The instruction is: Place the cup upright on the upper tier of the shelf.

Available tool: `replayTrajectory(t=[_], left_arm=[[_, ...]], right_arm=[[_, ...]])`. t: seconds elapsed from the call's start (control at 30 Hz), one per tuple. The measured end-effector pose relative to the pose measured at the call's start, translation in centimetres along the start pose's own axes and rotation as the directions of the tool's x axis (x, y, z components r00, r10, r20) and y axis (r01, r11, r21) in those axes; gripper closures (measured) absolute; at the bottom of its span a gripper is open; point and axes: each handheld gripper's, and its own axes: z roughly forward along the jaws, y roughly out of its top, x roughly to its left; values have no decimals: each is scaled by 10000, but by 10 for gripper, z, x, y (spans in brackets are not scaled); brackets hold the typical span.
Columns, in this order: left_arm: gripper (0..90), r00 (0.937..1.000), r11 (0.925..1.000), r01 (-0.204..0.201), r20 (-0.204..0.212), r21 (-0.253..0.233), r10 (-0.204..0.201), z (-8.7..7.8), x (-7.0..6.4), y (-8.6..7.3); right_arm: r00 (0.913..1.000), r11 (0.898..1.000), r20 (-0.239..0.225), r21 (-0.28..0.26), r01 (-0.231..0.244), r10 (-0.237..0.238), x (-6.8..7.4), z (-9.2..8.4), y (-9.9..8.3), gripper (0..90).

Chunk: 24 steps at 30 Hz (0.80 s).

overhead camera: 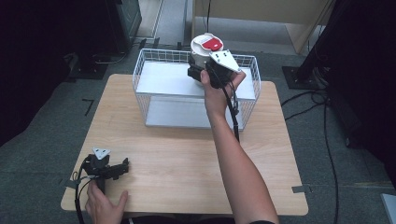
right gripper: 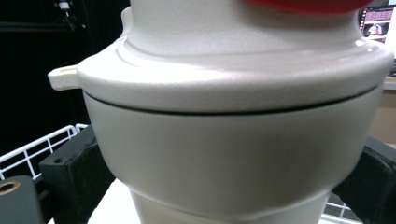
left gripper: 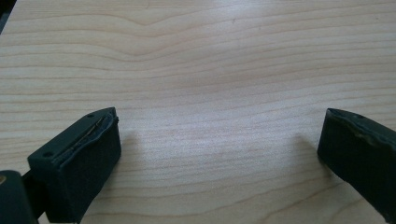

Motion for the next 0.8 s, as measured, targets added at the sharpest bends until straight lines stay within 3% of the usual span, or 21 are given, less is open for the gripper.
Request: replayTrajectory(t=[0.8], left_arm=[[0, 10000, 10000, 15, 2, -2, -15, 0, 0, 0]], right_arm=[[10000, 9999, -37, 152, -63, 64, -6, 7, -9, 40]])
